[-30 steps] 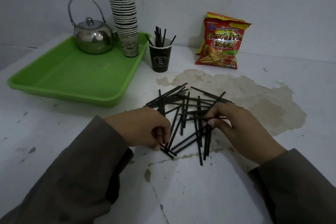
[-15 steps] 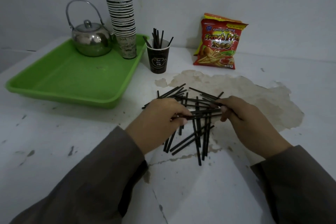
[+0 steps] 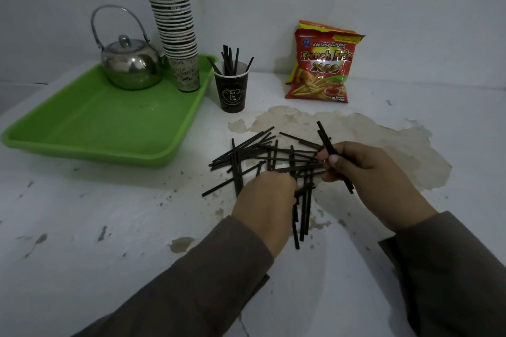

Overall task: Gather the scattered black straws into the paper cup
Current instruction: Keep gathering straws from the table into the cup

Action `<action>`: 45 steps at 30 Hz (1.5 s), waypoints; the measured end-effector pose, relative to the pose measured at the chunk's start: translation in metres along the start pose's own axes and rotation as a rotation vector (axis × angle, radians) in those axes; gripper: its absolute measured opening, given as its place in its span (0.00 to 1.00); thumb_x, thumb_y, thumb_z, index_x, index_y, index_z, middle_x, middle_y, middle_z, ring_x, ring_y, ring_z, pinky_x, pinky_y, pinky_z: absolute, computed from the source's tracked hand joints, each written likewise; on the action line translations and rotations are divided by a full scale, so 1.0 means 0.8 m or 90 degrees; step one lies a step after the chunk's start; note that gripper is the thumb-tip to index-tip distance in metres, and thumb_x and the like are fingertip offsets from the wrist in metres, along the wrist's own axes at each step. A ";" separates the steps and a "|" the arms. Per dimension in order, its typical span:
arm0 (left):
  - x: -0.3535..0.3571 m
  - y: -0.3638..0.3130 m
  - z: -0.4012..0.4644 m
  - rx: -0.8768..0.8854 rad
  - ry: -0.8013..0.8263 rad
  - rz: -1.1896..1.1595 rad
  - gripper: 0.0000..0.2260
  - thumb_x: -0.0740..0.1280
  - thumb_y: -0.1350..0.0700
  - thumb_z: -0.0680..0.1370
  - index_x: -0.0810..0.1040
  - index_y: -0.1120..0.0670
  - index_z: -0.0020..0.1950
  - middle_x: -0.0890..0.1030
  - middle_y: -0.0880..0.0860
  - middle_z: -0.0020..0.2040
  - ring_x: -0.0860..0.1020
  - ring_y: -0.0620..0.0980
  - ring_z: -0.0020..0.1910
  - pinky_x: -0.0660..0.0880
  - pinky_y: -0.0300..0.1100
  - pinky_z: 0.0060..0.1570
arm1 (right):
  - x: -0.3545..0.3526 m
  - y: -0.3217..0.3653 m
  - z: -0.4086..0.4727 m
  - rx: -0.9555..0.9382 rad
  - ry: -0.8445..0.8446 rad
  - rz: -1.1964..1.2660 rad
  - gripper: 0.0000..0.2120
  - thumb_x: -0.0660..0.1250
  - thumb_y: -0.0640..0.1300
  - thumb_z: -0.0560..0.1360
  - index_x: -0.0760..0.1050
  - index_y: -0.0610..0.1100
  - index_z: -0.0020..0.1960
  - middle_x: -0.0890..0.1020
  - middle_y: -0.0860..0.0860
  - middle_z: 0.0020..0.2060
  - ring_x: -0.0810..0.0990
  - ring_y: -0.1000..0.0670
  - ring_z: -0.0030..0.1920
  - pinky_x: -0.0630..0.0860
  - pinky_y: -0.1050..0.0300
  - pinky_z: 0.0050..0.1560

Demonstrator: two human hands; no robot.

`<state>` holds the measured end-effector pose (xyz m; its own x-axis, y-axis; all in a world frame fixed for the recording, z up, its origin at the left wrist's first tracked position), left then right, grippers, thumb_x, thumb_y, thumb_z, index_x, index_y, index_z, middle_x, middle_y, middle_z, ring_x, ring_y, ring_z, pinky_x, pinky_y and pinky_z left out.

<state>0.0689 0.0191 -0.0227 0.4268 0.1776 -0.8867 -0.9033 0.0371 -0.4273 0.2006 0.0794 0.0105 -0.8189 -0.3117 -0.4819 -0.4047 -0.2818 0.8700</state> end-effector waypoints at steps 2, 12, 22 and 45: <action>0.001 -0.001 0.000 -0.016 0.001 -0.009 0.06 0.63 0.62 0.75 0.79 0.59 0.48 0.81 0.59 0.46 0.79 0.58 0.46 0.77 0.52 0.47 | 0.001 -0.002 -0.001 0.019 0.000 0.016 0.11 0.59 0.36 0.77 0.78 0.46 0.46 0.82 0.46 0.38 0.81 0.54 0.37 0.74 0.73 0.39; -0.004 0.003 0.003 -0.044 0.047 -0.058 0.07 0.63 0.61 0.74 0.79 0.60 0.48 0.81 0.60 0.46 0.78 0.59 0.47 0.76 0.52 0.49 | 0.004 -0.009 -0.004 0.181 -0.020 0.217 0.07 0.63 0.34 0.75 0.80 0.39 0.45 0.81 0.41 0.38 0.81 0.49 0.37 0.81 0.59 0.43; -0.039 0.016 0.007 -0.089 -0.015 -0.287 0.08 0.66 0.58 0.75 0.80 0.54 0.53 0.80 0.46 0.42 0.77 0.40 0.41 0.73 0.31 0.44 | 0.001 -0.010 -0.008 0.189 -0.006 0.095 0.04 0.68 0.37 0.72 0.81 0.38 0.43 0.83 0.43 0.35 0.82 0.50 0.33 0.80 0.62 0.37; -0.088 0.072 0.017 -0.141 -0.213 -0.727 0.08 0.68 0.63 0.72 0.80 0.50 0.46 0.85 0.42 0.35 0.82 0.39 0.41 0.78 0.30 0.41 | 0.040 0.031 -0.012 -0.172 0.005 -0.225 0.07 0.66 0.41 0.74 0.79 0.51 0.47 0.80 0.57 0.41 0.77 0.58 0.41 0.70 0.74 0.41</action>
<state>-0.0140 0.0224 0.0175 0.9117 0.3994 0.0969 0.0278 0.1753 -0.9841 0.1687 0.0536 0.0157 -0.6459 -0.1607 -0.7463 -0.5372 -0.5990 0.5939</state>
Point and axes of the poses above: each hand's wrist, its own z-axis towards the middle knuckle, its own x-axis out of the palm, y = z × x, the point moved 3 cm from there along z, towards the middle knuckle
